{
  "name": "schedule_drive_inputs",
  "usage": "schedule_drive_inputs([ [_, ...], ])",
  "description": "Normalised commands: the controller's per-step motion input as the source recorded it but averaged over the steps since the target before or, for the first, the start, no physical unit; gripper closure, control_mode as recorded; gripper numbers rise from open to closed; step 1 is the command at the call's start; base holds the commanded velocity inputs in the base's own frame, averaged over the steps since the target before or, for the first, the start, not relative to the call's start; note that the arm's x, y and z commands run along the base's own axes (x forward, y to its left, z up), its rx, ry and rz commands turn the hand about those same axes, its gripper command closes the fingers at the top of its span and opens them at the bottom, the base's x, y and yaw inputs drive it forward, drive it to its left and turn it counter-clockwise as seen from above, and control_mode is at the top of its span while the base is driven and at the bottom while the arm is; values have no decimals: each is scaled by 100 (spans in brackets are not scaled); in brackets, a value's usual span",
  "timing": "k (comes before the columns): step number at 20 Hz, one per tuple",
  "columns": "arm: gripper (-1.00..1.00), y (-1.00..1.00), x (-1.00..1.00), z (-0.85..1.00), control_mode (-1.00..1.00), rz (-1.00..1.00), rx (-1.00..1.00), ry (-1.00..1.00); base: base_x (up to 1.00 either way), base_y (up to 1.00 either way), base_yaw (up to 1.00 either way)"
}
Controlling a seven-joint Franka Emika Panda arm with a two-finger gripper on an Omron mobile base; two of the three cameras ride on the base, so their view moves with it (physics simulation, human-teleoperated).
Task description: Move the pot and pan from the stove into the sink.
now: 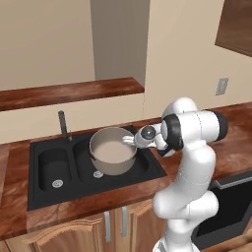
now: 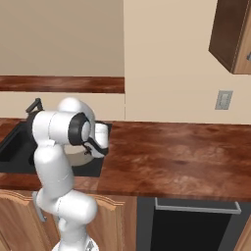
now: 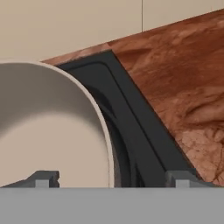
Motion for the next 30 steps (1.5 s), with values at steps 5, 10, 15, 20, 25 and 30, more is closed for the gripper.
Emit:
schedule_drive_inputs([
  [5,-100,22,0,97,-100,0,0,0,0,0,0],
  [10,-100,14,0,78,-100,0,0,1,0,0,0],
  [15,-100,18,0,95,-100,0,0,0,0,0,0],
  [20,-100,21,0,100,-100,0,0,0,0,0,0],
  [25,-100,25,0,100,-100,0,0,0,0,0,0],
  [30,-100,16,-6,95,-100,0,-1,5,0,0,0],
])
